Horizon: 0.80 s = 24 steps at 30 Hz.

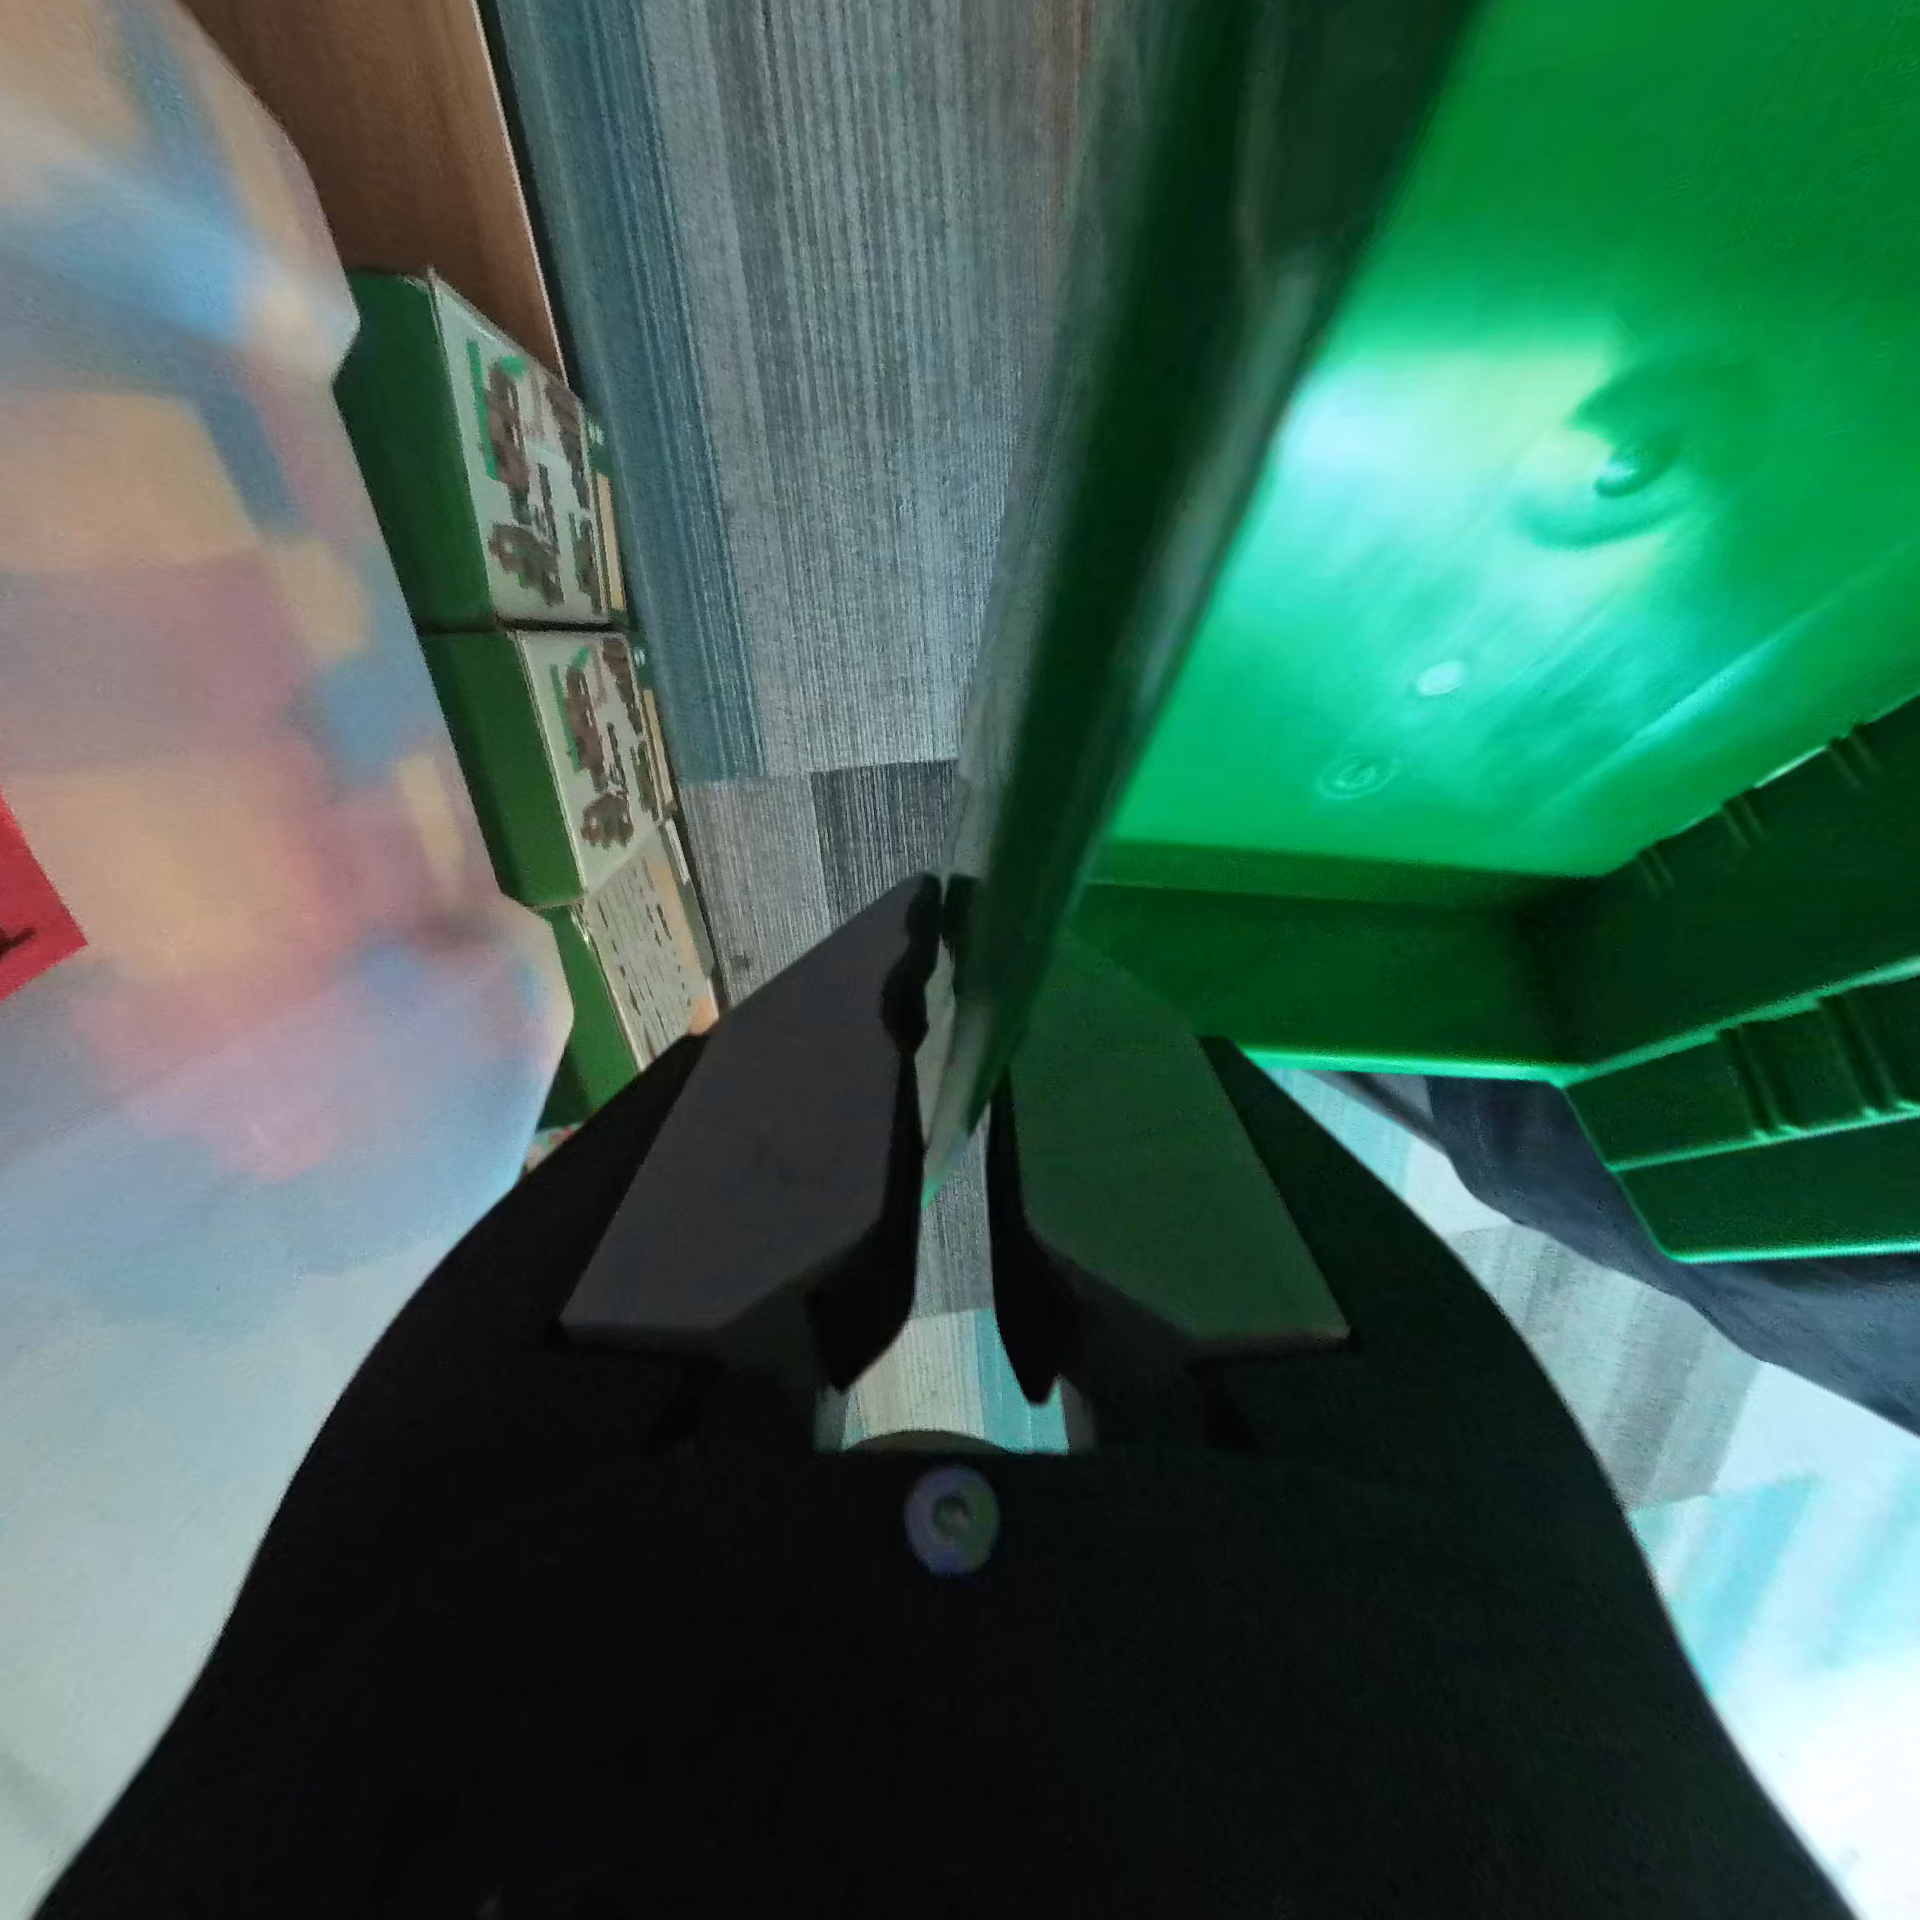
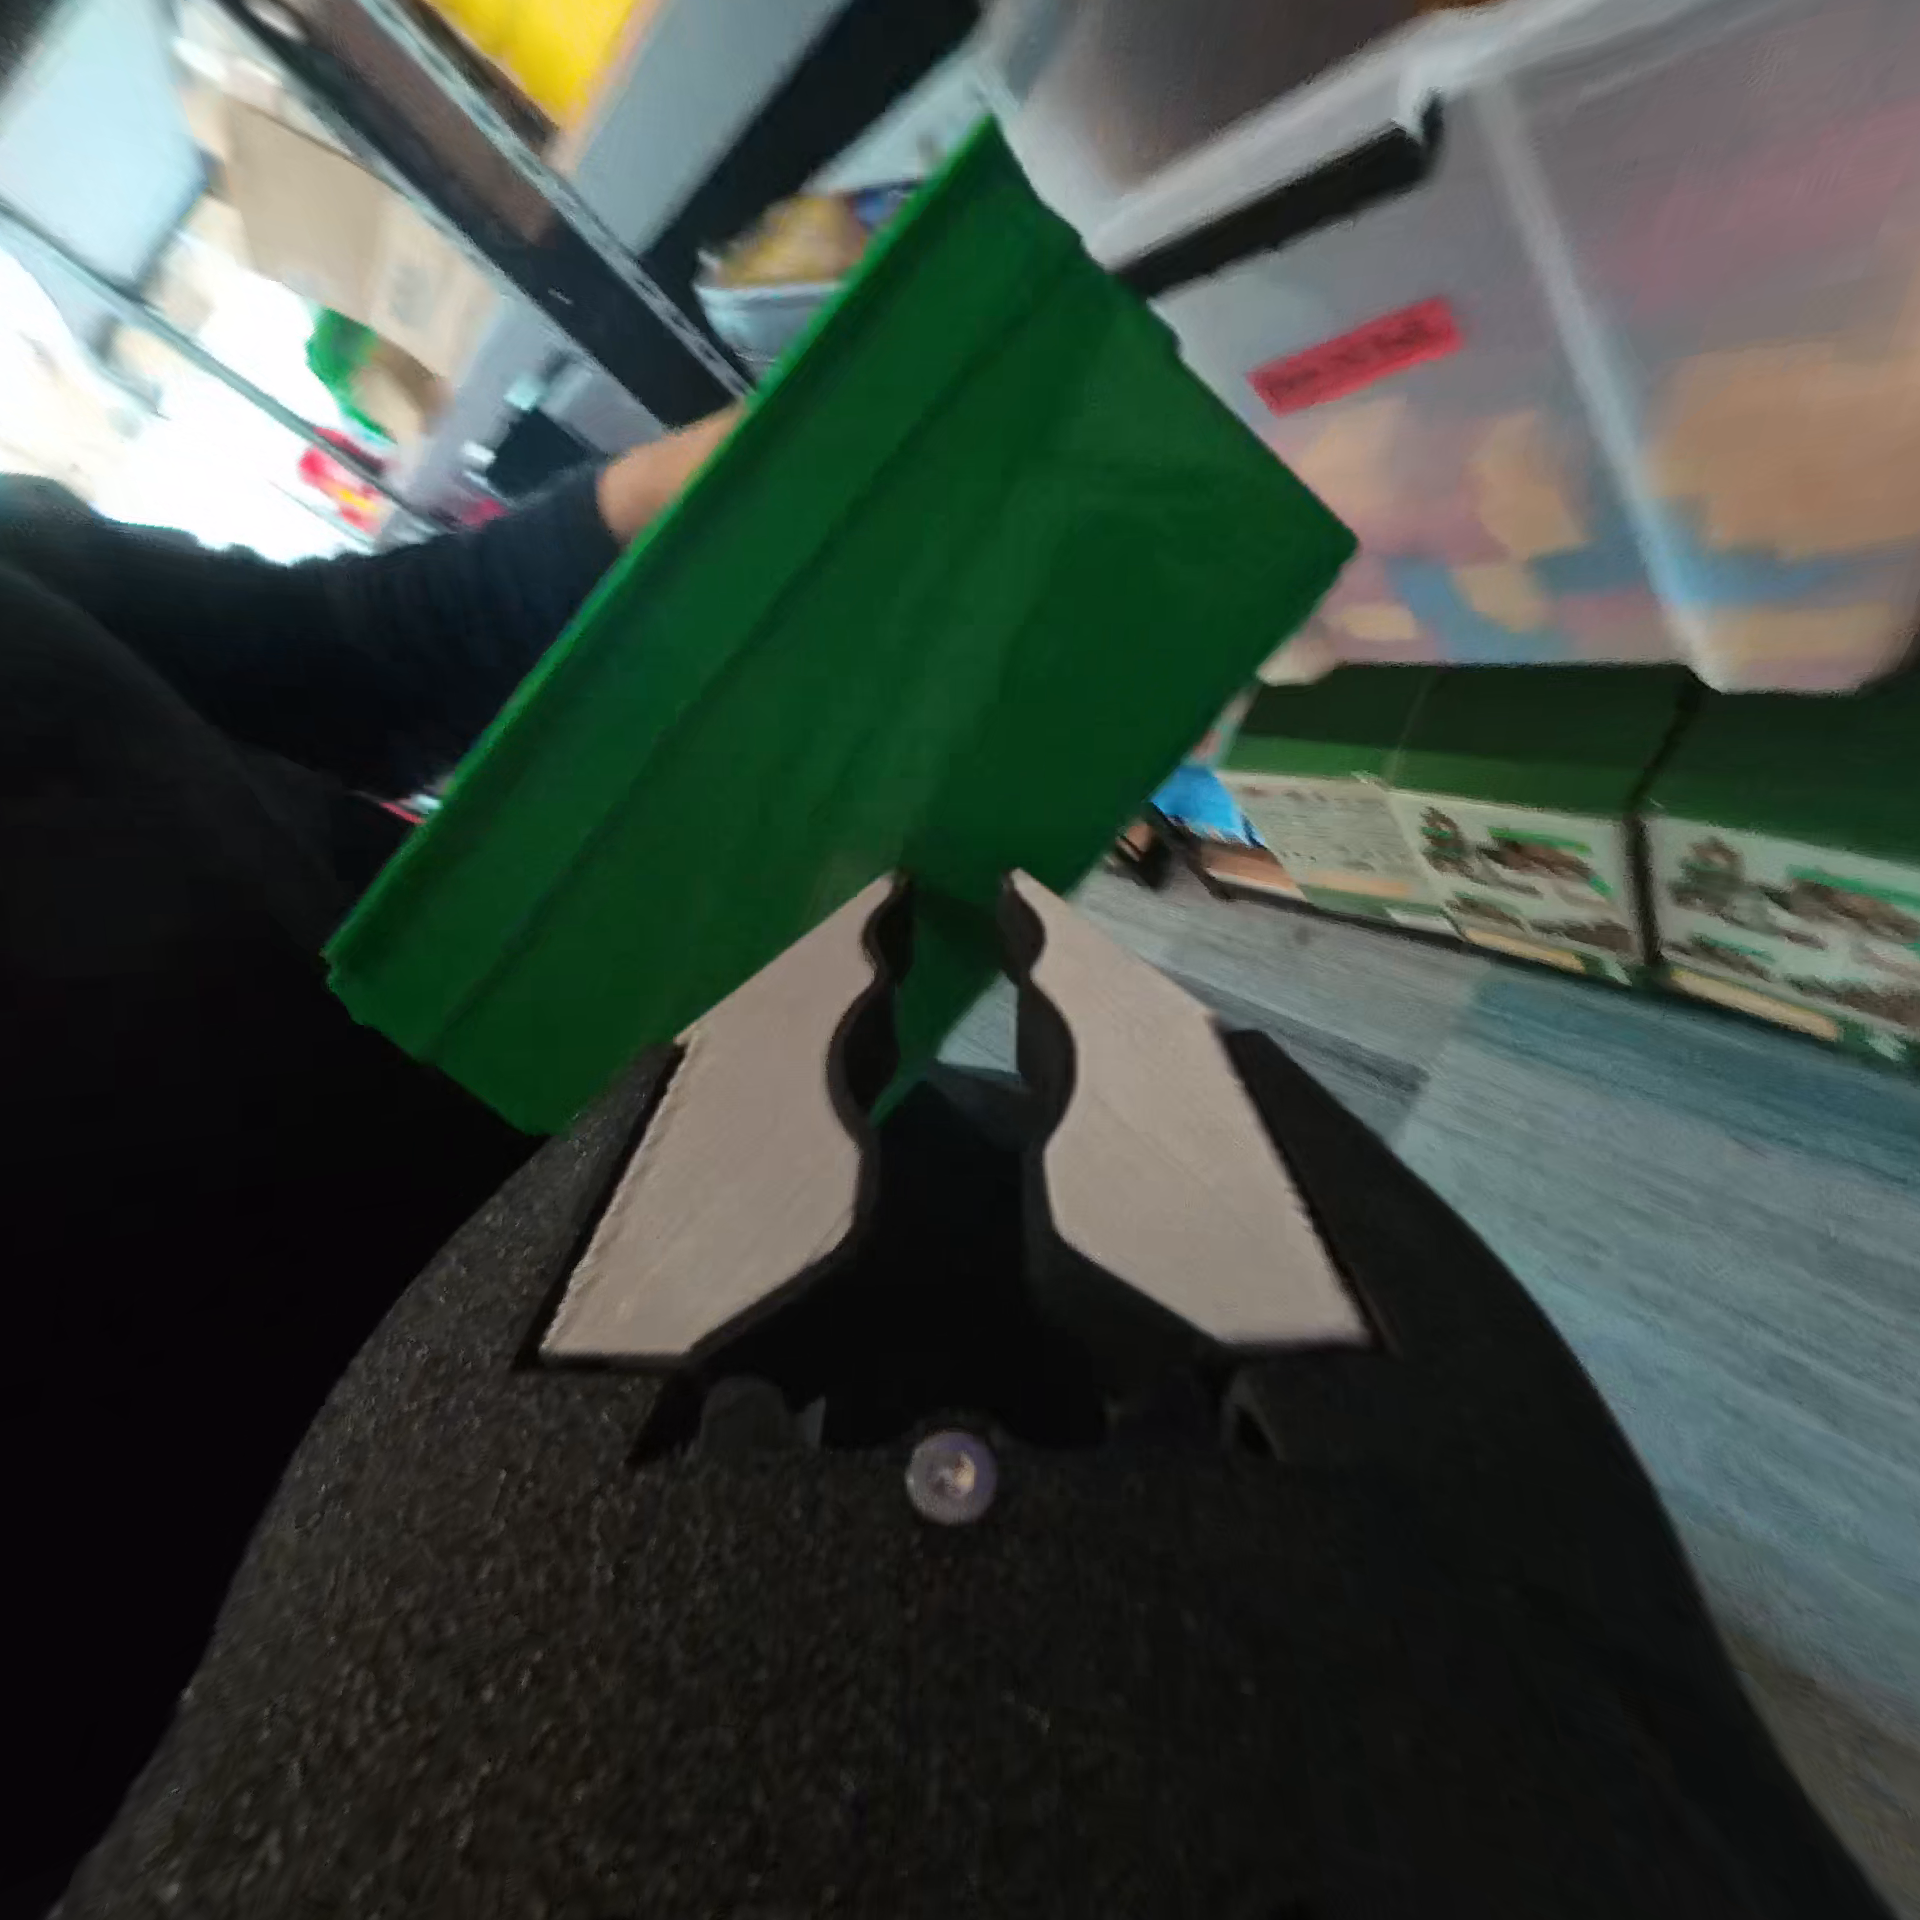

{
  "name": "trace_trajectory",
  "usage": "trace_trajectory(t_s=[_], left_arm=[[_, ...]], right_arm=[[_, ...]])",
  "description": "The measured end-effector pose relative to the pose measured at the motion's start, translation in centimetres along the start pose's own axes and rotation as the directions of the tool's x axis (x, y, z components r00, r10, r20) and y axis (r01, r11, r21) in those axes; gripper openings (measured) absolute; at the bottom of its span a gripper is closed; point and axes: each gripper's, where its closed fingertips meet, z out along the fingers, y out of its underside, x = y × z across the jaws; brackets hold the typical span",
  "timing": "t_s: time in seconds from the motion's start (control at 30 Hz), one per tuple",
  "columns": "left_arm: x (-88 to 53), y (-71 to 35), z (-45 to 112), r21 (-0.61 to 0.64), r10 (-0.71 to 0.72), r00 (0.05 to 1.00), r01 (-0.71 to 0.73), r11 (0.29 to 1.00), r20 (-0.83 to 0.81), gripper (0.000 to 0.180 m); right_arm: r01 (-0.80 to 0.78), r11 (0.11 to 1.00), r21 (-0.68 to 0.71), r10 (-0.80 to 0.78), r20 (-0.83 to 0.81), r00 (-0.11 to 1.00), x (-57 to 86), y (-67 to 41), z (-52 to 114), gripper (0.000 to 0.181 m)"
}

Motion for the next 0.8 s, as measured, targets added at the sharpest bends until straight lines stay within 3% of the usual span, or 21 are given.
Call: trace_trajectory(t_s=[0.1, 0.27, 0.4, 0.5, 0.63, 0.7, 0.8], left_arm=[[-0.5, 1.5, 0.4, -0.006, -0.035, 0.999, 0.035, 0.999, 0.020, 0.002], [-2.0, 4.6, -1.7, 0.116, -0.233, 0.970, 0.225, 0.968, 0.067, 0.001], [-1.3, 8.3, -1.6, 0.128, -0.372, 0.925, 0.361, 0.924, 0.078, 0.001], [0.3, 8.4, 0.0, 0.133, -0.376, 0.923, 0.364, 0.922, 0.078, 0.001], [0.9, 6.0, 1.0, 0.242, -0.555, 0.832, 0.534, 0.810, 0.022, 0.000], [1.4, 4.4, 0.4, 0.295, -0.638, 0.770, 0.610, 0.735, -0.001, 0.001], [3.1, 2.3, 1.1, 0.258, -0.673, 0.739, 0.654, 0.711, -0.020, 0.001]], right_arm=[[0.068, 0.985, -0.157, -0.081, -0.073, 0.994, 1.3, -0.3, 0.5, 0.020], [0.266, 0.904, -0.334, -0.318, -0.111, 0.942, 5.1, -8.0, 0.1, 0.028], [0.455, 0.853, -0.255, -0.509, -0.222, 0.831, 9.4, -20.8, -2.9, 0.026], [0.558, 0.809, -0.184, -0.587, -0.293, 0.755, 12.3, -31.3, -6.5, 0.034], [0.650, 0.738, -0.180, -0.670, -0.303, 0.677, 16.1, -43.7, -10.7, 0.044], [0.689, 0.672, -0.271, -0.740, -0.274, 0.614, 18.6, -48.2, -11.5, 0.045], [0.688, 0.595, -0.415, -0.792, -0.157, 0.590, 22.0, -51.5, -10.4, 0.046]])
